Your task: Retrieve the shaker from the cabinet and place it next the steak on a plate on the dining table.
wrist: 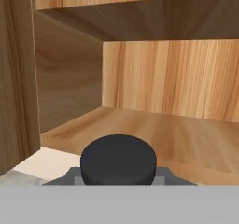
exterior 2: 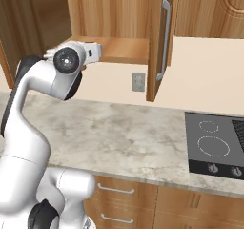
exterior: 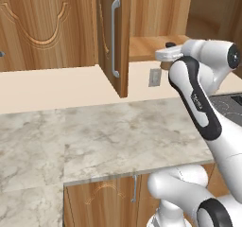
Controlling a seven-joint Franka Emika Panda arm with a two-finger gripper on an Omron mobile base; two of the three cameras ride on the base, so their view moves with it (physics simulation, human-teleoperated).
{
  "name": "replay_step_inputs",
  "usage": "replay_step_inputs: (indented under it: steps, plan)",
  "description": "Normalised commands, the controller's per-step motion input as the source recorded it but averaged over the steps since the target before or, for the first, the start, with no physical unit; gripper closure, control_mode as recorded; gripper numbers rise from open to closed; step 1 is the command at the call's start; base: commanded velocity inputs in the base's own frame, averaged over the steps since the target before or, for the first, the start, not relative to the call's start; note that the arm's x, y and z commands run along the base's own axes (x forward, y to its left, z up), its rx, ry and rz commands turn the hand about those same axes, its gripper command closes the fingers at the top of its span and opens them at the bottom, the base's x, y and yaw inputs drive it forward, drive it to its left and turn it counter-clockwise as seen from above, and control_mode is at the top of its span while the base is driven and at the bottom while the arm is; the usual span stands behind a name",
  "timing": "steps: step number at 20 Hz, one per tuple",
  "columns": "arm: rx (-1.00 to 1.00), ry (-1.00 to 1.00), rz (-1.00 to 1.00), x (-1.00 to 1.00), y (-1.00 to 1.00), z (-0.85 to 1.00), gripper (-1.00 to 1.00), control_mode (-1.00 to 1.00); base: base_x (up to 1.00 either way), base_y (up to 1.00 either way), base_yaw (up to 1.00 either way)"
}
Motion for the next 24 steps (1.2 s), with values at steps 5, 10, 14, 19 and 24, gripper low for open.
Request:
replay_step_inputs:
  steps: [5, 10, 14, 19, 24]
  plan:
    - [0.00, 0.00, 0.00, 0.00, 0.00, 0.00, 1.00, 1.00, -0.77, -0.06, 0.00]
    - [0.00, 0.00, 0.00, 0.00, 0.00, 0.00, 1.00, 1.00, -0.73, -0.21, 0.00]
    - [0.00, 0.00, 0.00, 0.00, 0.00, 0.00, 1.00, 1.00, -0.60, -0.47, -0.18]
    - [0.00, 0.00, 0.00, 0.00, 0.00, 0.00, 1.00, 1.00, -0.58, -0.57, -0.45]
    - [0.00, 0.00, 0.00, 0.00, 0.00, 0.00, 1.00, 1.00, -0.30, -0.38, -0.64]
